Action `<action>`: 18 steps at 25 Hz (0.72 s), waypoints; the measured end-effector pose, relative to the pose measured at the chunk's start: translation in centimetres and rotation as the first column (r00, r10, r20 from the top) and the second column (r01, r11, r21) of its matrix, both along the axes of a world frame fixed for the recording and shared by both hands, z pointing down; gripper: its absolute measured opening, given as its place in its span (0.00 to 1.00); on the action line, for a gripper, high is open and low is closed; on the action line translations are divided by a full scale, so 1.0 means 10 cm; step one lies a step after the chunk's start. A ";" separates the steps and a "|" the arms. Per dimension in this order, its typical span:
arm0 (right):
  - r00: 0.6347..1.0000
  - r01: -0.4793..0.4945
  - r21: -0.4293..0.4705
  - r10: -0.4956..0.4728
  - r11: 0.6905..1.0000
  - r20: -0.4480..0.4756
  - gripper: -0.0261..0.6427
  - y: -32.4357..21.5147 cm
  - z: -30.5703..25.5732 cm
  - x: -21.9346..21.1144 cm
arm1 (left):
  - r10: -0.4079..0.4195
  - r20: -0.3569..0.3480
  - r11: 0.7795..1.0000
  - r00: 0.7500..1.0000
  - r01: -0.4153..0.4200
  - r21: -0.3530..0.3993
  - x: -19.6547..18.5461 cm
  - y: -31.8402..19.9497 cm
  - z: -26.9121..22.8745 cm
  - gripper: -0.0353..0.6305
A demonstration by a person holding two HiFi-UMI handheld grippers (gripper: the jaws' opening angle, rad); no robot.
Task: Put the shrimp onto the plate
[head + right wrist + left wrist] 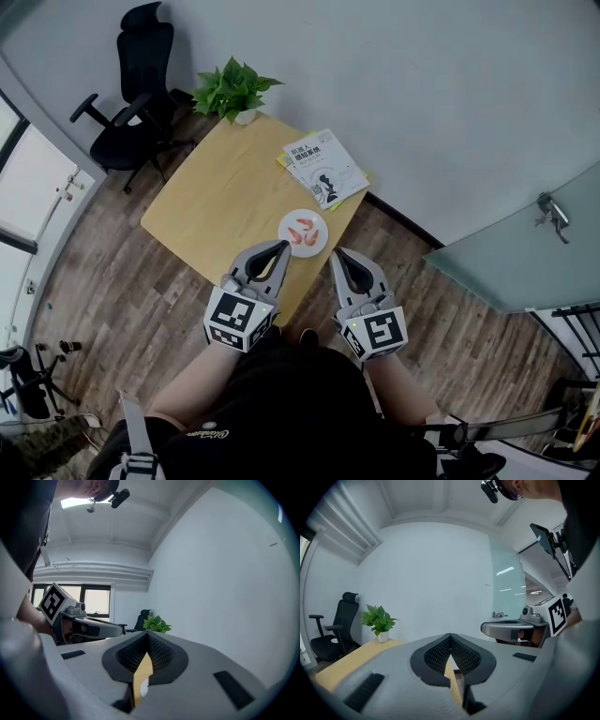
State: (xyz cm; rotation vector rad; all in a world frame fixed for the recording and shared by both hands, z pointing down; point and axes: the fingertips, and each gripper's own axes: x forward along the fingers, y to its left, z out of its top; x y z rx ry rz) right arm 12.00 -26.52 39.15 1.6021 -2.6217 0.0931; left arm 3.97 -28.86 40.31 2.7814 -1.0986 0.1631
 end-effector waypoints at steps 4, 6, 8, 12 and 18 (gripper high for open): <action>1.000 0.008 -0.017 -0.008 1.000 0.001 0.04 0.01 0.04 -0.03 | -0.008 -0.002 1.000 1.000 0.008 -0.013 -0.02 0.01 0.03 0.06; 1.000 0.012 -0.021 -0.012 1.000 0.002 0.04 0.01 0.05 -0.05 | -0.005 -0.001 1.000 1.000 0.005 -0.009 -0.02 0.02 0.02 0.06; 1.000 0.014 -0.023 -0.014 1.000 0.003 0.04 0.02 0.06 -0.07 | 0.001 0.000 1.000 1.000 -0.001 -0.003 -0.02 0.03 0.02 0.06; 1.000 0.017 -0.024 -0.017 1.000 0.001 0.04 0.03 0.05 -0.09 | -0.005 -0.006 1.000 1.000 0.005 -0.008 -0.04 0.04 0.02 0.06; 1.000 0.017 -0.030 -0.017 0.999 0.000 0.04 0.04 0.07 -0.07 | -0.005 -0.014 1.000 1.000 0.005 -0.019 -0.03 0.04 0.03 0.06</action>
